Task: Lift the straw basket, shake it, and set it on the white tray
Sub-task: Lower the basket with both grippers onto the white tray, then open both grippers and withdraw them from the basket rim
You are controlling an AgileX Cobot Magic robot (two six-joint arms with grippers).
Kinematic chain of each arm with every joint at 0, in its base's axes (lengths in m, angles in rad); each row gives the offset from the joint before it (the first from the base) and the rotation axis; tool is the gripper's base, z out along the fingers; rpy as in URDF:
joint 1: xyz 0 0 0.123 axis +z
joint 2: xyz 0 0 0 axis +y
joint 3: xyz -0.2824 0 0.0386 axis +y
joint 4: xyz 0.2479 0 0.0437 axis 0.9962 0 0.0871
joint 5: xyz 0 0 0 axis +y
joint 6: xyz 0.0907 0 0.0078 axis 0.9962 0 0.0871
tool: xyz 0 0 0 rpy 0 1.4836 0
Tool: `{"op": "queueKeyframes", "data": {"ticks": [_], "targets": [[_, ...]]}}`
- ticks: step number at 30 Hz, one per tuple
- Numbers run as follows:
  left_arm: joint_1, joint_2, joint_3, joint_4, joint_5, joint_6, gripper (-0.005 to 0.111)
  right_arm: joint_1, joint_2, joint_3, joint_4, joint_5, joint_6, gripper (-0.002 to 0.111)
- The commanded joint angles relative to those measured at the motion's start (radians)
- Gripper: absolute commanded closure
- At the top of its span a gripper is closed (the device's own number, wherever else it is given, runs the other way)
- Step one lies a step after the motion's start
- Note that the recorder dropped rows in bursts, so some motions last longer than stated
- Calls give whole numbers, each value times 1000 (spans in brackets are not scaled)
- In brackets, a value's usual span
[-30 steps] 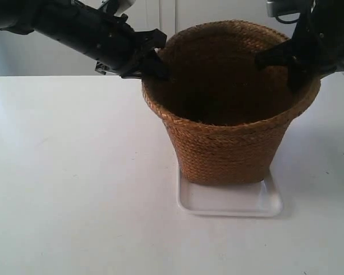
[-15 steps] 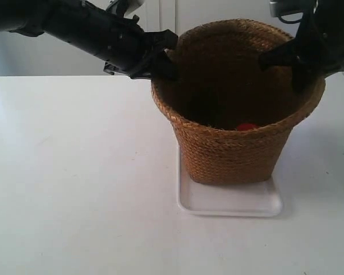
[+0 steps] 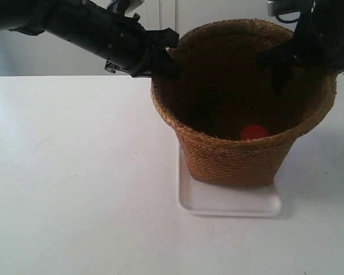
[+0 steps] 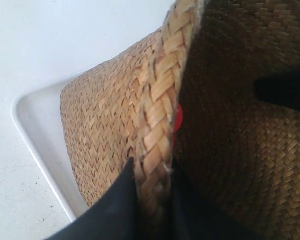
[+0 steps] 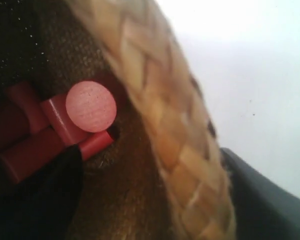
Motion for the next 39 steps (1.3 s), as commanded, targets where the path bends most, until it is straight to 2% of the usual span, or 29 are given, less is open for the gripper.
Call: {"op": "queueKeyframes", "data": {"ticks": [1,11,17,20,23,25,34,39], "targets": [[-7,-10,-8,-21,16,7,88,-3,-27,2,4,-60,6,31],[-7,-10,-8,-19,18,7,88,-3,-158,-22,-26,-117,6,17],[-7,-10,-8,19,22,0,87,-3,-274,-25,-30,-173,3,15],[-7,-10,-8,28,28,0,75,-3,-331,-25,-30,-210,-11,15],[-7,-10,-8,30,38,3,55,-3,-367,-25,-30,-227,-27,15],[-7,-10,-8,30,41,3,46,-3,-380,-25,-30,-229,-31,15],[5,-14,-8,65,71,-1,28,-3,-390,-25,-44,-194,-33,15],[35,-36,-8,65,93,-22,24,-3,-390,-25,-50,-192,-33,15]]}}
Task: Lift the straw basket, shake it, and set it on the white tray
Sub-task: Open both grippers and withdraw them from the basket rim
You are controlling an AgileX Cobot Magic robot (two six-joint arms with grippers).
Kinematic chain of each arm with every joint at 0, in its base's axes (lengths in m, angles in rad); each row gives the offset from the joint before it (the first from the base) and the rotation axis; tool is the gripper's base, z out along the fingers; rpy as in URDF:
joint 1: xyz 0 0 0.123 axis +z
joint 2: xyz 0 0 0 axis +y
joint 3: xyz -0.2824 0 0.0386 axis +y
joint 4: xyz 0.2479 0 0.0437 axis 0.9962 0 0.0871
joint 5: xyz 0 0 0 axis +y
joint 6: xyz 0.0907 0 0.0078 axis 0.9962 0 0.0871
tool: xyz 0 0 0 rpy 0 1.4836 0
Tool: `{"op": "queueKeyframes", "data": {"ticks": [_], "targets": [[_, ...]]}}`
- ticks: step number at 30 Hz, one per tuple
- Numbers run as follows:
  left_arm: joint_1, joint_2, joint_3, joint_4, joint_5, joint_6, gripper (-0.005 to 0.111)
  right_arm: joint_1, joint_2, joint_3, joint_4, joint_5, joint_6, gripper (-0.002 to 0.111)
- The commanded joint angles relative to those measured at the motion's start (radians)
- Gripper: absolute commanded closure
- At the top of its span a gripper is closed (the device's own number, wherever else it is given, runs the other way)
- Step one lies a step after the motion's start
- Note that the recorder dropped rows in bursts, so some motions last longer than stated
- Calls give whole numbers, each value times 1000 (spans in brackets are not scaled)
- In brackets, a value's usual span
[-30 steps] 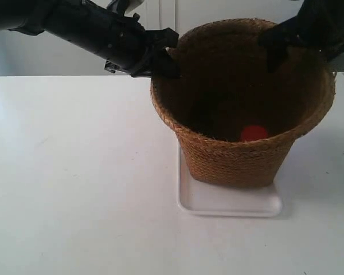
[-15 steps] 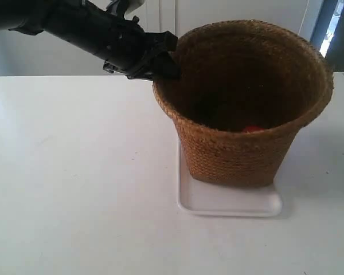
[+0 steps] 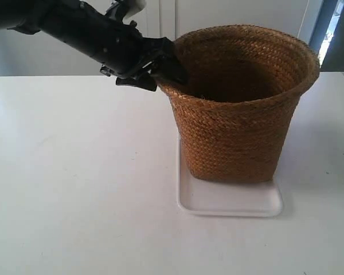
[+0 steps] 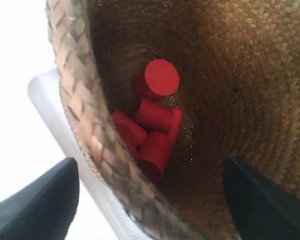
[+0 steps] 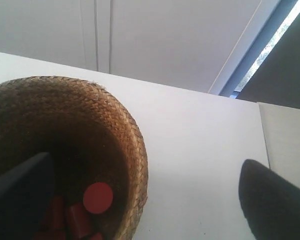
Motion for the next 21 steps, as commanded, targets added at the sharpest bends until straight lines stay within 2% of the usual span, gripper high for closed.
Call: {"op": "queueKeyframes", "data": {"ticks": [1,10,13,15,16,17,18,19,21], "targets": [[36,-40,-8,-2,38,-12,25,-3,-7,-2,-14,8,-11,15],[103,-196,-8,0,115,3,25,-3,-53,-2,-25,35,-19,15],[103,-306,-8,-13,167,125,25,-2,-137,0,-19,104,-33,17],[103,-364,-8,-6,192,141,39,-2,-182,11,-19,145,-37,24],[103,-392,-8,4,213,177,56,-2,-199,15,-21,178,-39,33],[103,-411,-8,25,229,203,73,-2,-206,21,-26,201,-39,49],[103,-435,-8,77,250,231,106,-2,-216,37,-29,234,-73,82],[103,-450,-8,105,259,243,106,-2,-231,64,-29,226,-115,107],[103,-467,-6,116,261,240,106,-2,-259,104,-26,189,-108,107]]}}
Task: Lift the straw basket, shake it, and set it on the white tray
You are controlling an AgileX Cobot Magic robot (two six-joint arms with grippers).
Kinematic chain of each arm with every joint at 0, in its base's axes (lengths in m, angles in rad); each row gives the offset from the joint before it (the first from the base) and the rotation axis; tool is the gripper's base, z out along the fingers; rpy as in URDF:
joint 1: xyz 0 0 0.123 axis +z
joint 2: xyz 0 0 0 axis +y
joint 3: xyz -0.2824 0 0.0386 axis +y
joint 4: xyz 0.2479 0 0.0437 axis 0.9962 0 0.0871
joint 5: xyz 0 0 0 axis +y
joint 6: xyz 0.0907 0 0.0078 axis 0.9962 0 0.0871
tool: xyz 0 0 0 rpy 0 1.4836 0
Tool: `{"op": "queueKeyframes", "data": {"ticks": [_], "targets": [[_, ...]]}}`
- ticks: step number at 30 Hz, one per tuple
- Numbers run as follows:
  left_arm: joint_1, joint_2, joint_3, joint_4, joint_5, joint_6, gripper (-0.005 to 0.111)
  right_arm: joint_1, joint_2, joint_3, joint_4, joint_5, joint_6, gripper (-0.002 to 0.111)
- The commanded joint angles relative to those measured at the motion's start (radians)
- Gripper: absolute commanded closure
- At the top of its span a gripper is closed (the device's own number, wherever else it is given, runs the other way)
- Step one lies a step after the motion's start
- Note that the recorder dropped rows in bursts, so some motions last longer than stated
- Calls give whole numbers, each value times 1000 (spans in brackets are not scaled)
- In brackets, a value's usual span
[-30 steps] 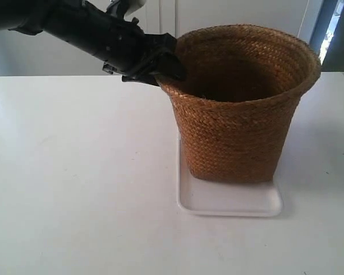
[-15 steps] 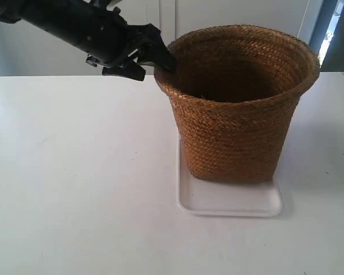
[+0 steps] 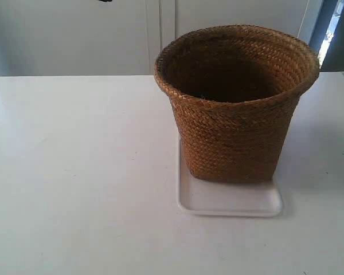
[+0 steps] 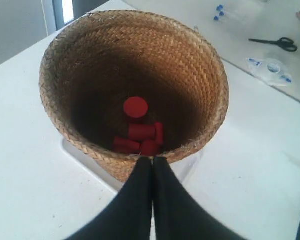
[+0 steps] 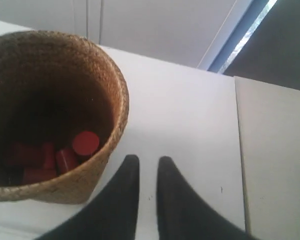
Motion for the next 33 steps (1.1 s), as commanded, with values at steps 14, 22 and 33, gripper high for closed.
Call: {"op": "queueKeyframes", "data": {"ticks": [14,22,33], "targets": [[0,-396,575,-63,-644,67,107,-2,-567,467,80,-315,-16,108],[0,-432,778,-85,-761,68,107,-2,-682,596,80,-314,-35,108],[0,-432,810,-83,-751,71,107,-2,-693,600,84,-306,-35,108]]}}
